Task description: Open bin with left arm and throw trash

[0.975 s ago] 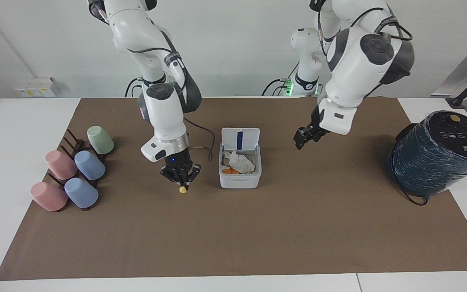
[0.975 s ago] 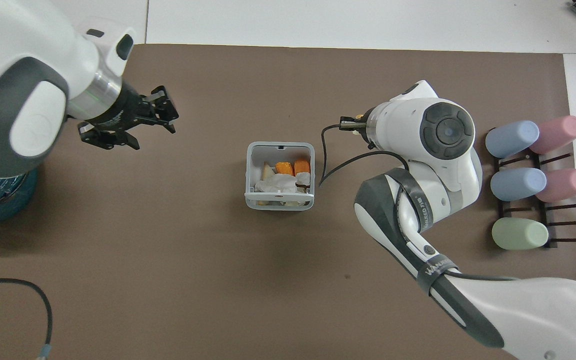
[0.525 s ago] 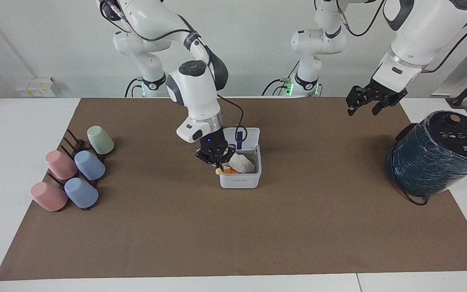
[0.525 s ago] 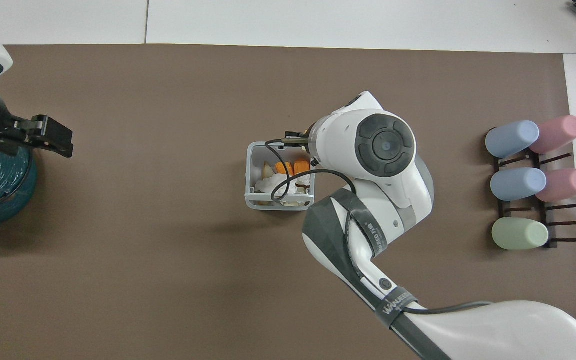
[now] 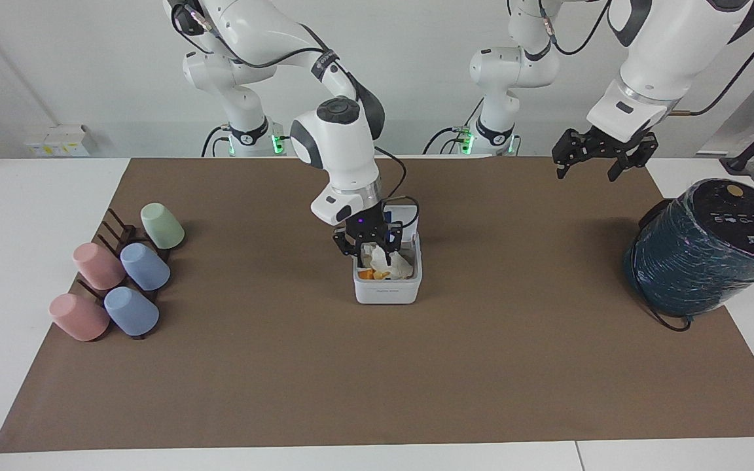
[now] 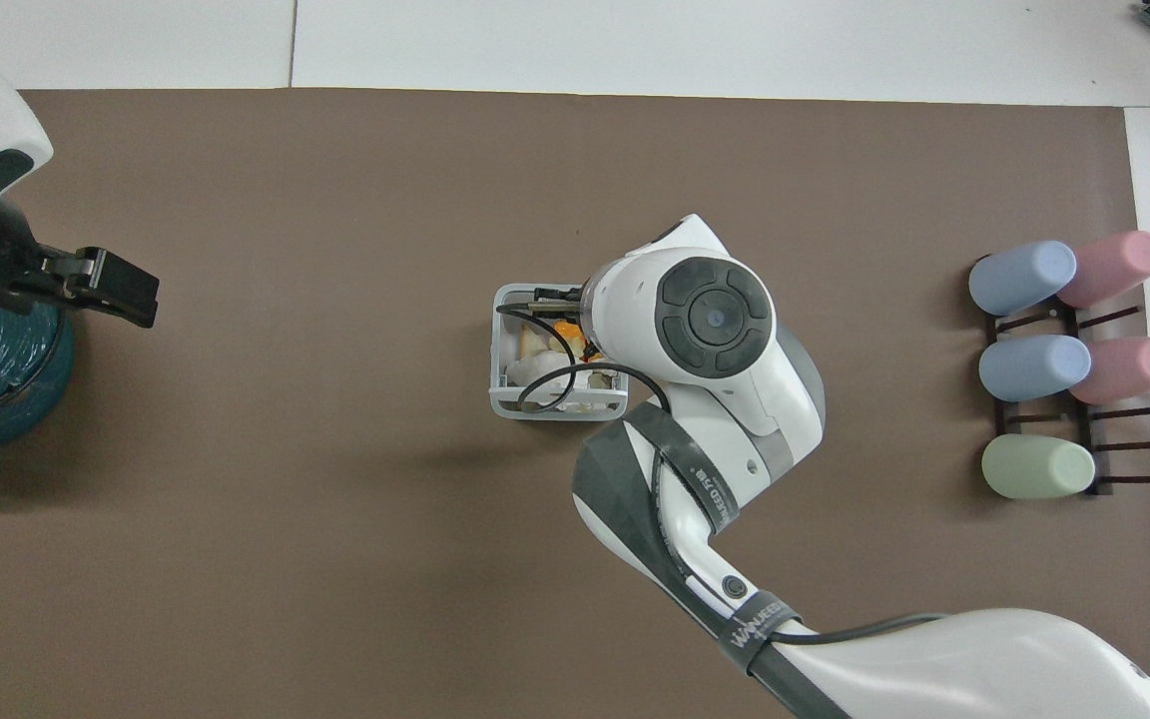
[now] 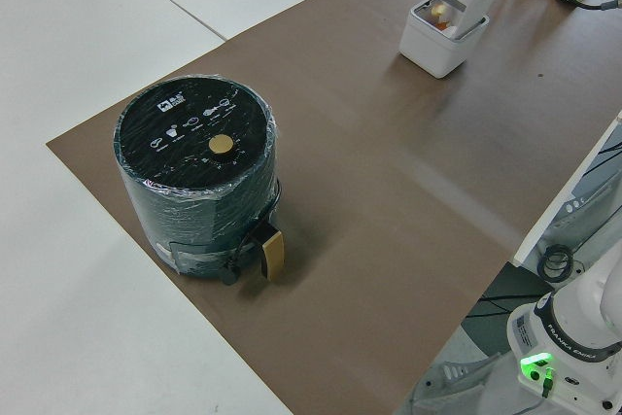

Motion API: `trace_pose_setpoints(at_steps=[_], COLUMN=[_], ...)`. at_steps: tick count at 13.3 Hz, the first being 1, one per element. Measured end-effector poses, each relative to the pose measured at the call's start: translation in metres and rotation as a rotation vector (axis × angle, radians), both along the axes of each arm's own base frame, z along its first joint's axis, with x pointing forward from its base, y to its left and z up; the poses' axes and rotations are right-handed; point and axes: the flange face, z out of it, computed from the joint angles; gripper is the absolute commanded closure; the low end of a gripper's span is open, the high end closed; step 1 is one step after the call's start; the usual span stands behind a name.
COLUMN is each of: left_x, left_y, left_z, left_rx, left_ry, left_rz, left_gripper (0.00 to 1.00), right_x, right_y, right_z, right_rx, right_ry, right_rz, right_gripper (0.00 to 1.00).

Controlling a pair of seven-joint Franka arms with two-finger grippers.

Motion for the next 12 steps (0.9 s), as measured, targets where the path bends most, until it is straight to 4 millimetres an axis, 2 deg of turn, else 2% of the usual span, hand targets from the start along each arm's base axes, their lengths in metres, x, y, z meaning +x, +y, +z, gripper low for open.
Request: trace_pose_setpoints(at_steps=[2, 3, 5, 7, 10, 12], left_x=[0.004, 0.005, 0.002, -0.004, -0.014, -0.017], left_y=[-0.001, -0.002, -0.004, -0.002, 0.001, 0.003], left_z=[-0.007, -0.013, -0.025, -0.035, -0.043, -0.045], left_rx=[-0.004, -0.006, -0.021, -0.026, -0.023, -0.023], left_ry=[-0.028, -0.041, -0.057, -0.060, -0.056, -0.058], left_rz=[-0.001, 0.001, 0.007, 0.011, 0.015, 0.018], left_gripper=[0.00, 0.00, 0.00, 0.00, 0.00, 0.00], right_x=[0.007, 0.014, 0.029, 0.035, 0.026, 0.013], right_y=[-0.013, -0.029, -0.077, -0.126, -0.175, -0.213], right_z=[0.010, 0.019, 0.043, 0.073, 0.114, 0.146], right_rx=[0.004, 0.004, -0.022, -0.069, -0.129, -0.181], right_ry=[-0.016, -0.028, -0.044, -0.052, -0.044, -0.031], right_rz=[-0.023, -0.048, -0.082, -0.086, -0.089, -0.078], right_gripper=[0.00, 0.00, 0.00, 0.00, 0.00, 0.00])
